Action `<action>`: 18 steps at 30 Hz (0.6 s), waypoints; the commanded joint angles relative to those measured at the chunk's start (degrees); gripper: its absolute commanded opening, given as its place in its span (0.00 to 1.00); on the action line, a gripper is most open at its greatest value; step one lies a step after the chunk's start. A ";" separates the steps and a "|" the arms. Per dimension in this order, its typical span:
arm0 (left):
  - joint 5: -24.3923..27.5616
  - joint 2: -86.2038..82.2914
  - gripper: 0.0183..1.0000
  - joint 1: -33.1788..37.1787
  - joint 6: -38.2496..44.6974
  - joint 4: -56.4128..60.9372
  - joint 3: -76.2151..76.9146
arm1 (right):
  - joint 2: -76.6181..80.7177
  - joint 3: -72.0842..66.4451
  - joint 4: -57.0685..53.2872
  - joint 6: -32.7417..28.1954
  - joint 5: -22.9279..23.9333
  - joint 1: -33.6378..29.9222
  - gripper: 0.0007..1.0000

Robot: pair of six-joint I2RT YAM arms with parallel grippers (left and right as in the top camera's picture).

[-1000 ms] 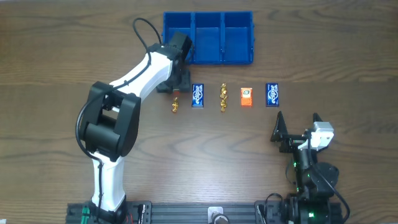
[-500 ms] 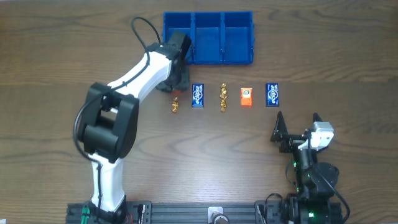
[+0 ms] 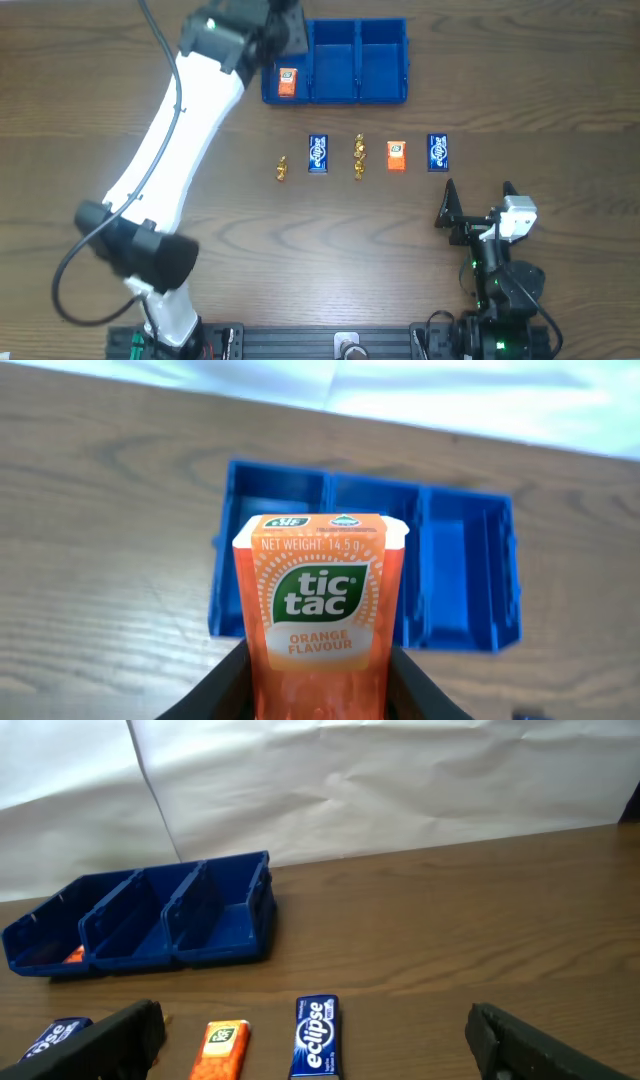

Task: Sort Candies Into Trays

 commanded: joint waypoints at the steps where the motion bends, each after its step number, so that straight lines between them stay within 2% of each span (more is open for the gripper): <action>1: 0.00 12.94 0.32 1.92 2.58 -4.85 11.41 | -0.42 0.04 -0.57 0.37 -0.07 -0.02 1.00; 11: 3.98 22.08 0.34 4.17 4.92 -6.03 13.46 | -0.42 0.04 -0.57 0.35 -0.07 -0.02 1.00; 18: 4.15 23.26 0.36 4.26 5.75 -6.10 13.46 | -0.42 0.04 -0.57 0.37 -0.07 -0.02 1.00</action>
